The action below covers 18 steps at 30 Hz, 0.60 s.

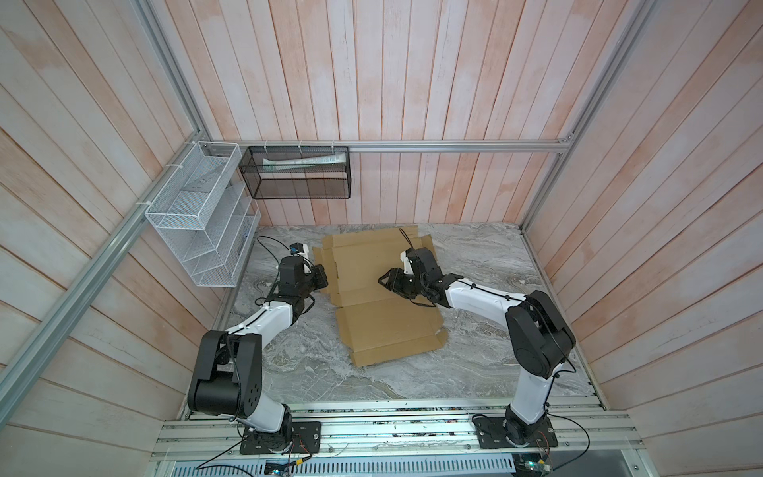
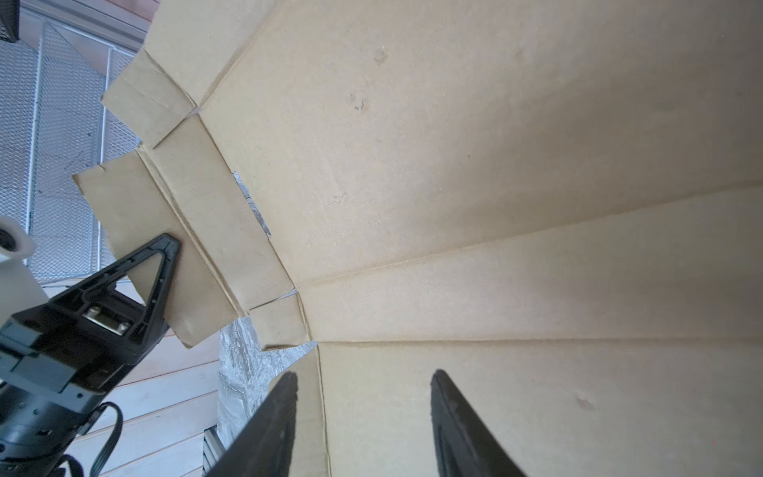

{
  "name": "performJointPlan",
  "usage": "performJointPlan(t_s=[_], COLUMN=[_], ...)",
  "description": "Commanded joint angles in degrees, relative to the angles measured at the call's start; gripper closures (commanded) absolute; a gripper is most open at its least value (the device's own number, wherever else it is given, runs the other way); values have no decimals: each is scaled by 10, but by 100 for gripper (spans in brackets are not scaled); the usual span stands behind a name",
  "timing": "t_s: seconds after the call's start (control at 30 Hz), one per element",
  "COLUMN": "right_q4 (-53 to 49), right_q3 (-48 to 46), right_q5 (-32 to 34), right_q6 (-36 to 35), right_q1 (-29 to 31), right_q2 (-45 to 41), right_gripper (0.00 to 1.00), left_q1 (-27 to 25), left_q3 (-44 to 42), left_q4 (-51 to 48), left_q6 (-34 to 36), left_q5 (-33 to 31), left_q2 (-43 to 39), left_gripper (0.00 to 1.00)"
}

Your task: Fold the paper box

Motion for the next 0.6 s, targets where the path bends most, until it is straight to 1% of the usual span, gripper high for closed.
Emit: performJointPlan(t_s=[0.0,0.13,0.23,0.33,0.57], right_q4=[13,14,16,26,2], right_q3=[10,12,10,10,49], right_q5=[21,24,34,24,32], right_q6=[36,58,76,102,101], right_q1=[5,4,0,-9,-20], right_q2=[-14,-22,-28,-29,-14], right_gripper=[45,42,41,40,36], left_q1=[2,2,-1,-6,-26], left_q3=[-31,-63,-64,-70,-101], left_q4=[59,105,105,108,149], left_q6=[0,1,13,28,66], left_q5=[14,17,21,18,5], left_q2=[-29,-48,-52,-62,-81], left_gripper=[100,100,100,100,100])
